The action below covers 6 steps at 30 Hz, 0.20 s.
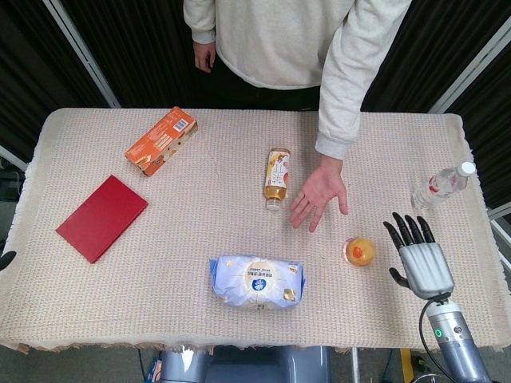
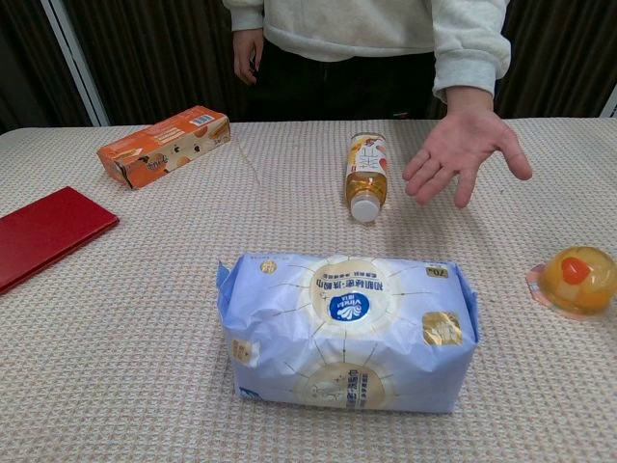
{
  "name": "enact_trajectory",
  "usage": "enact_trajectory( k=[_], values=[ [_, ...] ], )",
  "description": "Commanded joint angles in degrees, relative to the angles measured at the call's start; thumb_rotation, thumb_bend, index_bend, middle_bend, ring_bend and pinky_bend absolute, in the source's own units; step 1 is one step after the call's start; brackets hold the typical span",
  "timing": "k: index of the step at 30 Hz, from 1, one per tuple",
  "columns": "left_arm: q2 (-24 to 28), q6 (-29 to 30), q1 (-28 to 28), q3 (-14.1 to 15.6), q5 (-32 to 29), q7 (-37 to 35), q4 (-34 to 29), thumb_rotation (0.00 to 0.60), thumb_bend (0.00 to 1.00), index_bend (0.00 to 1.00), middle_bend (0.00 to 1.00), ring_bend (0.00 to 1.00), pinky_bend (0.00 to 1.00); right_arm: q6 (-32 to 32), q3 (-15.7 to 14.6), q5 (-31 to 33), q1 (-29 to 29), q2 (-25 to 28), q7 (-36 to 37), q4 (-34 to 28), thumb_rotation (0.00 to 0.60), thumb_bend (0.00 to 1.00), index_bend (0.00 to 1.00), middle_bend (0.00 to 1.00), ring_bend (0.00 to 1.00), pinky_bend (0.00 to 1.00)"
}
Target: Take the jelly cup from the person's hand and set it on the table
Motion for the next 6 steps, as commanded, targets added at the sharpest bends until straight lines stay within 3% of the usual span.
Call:
enact_trajectory(
  k=[1, 6],
  values=[
    [-0.01, 0.09, 0.07, 0.01, 0.19, -0.21, 0.05, 0.600, 0.11, 0.00, 0.00, 0.00, 0.00, 3.67, -1.29, -4.29, -3.10, -1.03, 3.75, 5.94, 0.600, 0.16, 0.06, 0.00, 0.00, 0.00],
    [0.13, 0.20, 0.19, 0.06, 0.54, -0.56, 0.11, 0.600, 0.11, 0.00, 0.00, 0.00, 0.00, 2.50, -0.49, -3.98, -3.39, -1.86, 5.20, 6.78, 0.600, 0.16, 0.03, 0.00, 0.00, 0.00]
  ],
)
